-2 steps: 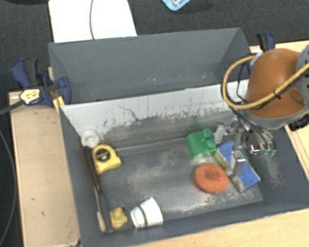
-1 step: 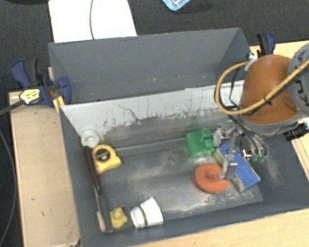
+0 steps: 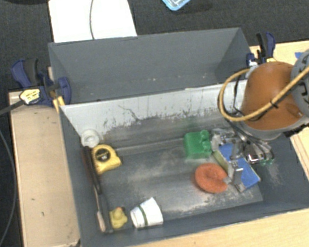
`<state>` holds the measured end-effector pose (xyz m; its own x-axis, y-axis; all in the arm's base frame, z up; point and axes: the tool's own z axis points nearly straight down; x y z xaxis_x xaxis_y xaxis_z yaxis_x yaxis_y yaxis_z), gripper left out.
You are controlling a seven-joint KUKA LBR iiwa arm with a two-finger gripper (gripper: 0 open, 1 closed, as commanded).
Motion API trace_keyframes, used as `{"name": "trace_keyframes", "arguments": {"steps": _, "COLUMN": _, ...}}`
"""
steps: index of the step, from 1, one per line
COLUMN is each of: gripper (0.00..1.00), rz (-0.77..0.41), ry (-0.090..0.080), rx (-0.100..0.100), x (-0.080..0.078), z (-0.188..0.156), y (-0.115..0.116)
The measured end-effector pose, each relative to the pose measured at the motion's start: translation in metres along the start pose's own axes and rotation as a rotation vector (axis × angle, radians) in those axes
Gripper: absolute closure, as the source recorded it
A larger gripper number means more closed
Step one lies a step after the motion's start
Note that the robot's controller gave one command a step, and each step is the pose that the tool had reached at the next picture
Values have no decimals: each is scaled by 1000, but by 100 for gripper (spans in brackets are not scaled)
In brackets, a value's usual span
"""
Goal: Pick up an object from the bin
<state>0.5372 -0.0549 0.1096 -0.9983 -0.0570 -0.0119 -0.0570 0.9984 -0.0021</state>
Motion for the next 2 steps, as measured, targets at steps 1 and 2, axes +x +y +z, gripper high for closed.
{"name": "trace_keyframes", "arguments": {"steps": 1, "gripper": 0, "rz": 140, "ry": 0, "rx": -1, "x": 40, "z": 15, "y": -4}}
{"name": "trace_keyframes", "arguments": {"steps": 2, "gripper": 0, "rz": -72, "ry": -2, "rx": 0, "x": 46, "z": 26, "y": 6}}
